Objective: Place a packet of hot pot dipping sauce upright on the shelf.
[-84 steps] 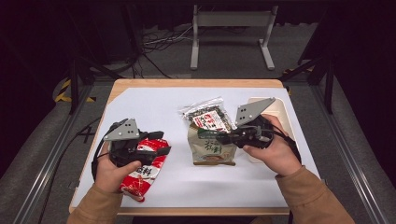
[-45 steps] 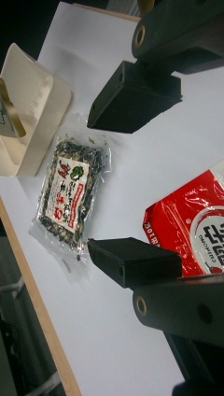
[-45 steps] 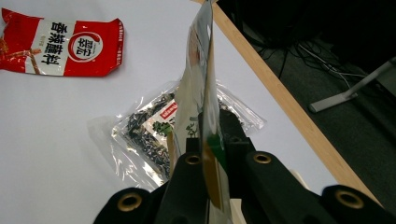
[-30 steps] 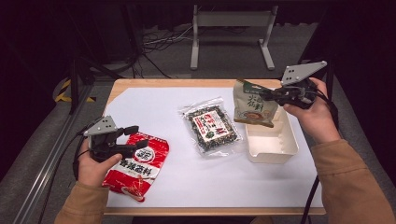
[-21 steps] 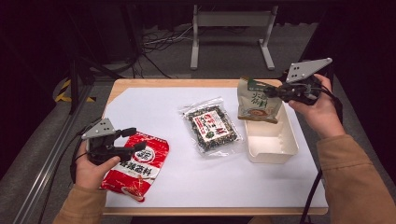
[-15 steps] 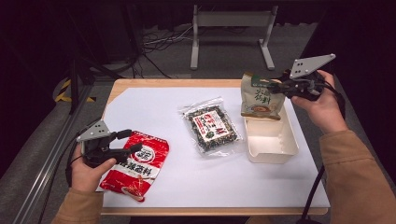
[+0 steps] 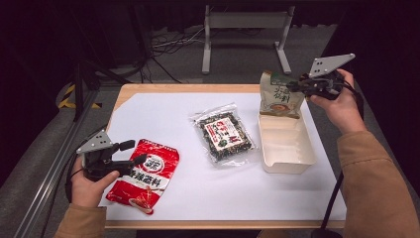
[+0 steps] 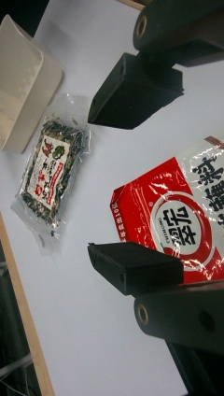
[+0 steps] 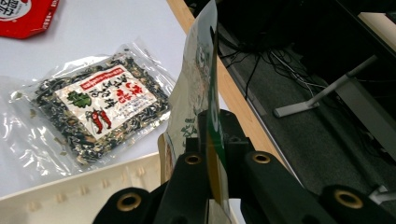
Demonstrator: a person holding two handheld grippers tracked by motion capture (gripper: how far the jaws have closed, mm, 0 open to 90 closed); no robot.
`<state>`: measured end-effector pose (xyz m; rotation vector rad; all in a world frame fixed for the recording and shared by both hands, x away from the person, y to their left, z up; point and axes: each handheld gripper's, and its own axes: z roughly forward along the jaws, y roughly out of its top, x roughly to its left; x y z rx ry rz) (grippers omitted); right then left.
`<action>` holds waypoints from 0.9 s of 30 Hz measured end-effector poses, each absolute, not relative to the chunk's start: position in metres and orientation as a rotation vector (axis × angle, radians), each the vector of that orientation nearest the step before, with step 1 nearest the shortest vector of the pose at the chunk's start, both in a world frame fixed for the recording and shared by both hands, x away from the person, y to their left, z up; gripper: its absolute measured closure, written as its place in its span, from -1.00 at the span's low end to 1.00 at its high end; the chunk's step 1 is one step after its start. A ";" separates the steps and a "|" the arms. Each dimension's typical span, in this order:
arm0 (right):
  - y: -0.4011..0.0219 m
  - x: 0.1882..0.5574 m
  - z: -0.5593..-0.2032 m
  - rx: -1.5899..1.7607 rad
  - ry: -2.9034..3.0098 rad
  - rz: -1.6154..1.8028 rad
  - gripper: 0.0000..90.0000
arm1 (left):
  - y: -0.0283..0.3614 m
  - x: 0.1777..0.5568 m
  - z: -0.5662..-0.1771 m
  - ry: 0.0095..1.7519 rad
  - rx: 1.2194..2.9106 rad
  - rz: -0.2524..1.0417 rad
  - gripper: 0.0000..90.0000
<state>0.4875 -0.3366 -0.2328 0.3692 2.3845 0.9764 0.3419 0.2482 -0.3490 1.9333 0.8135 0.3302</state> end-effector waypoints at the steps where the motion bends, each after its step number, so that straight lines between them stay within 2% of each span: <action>1: -0.337 0.487 -0.233 0.369 2.385 0.976 1.00 | 0.248 0.342 -0.349 0.813 1.934 0.334 -0.27; 27: -0.333 0.513 -0.269 0.373 2.408 0.858 1.00 | 0.244 0.344 -0.356 0.830 1.952 0.302 -0.28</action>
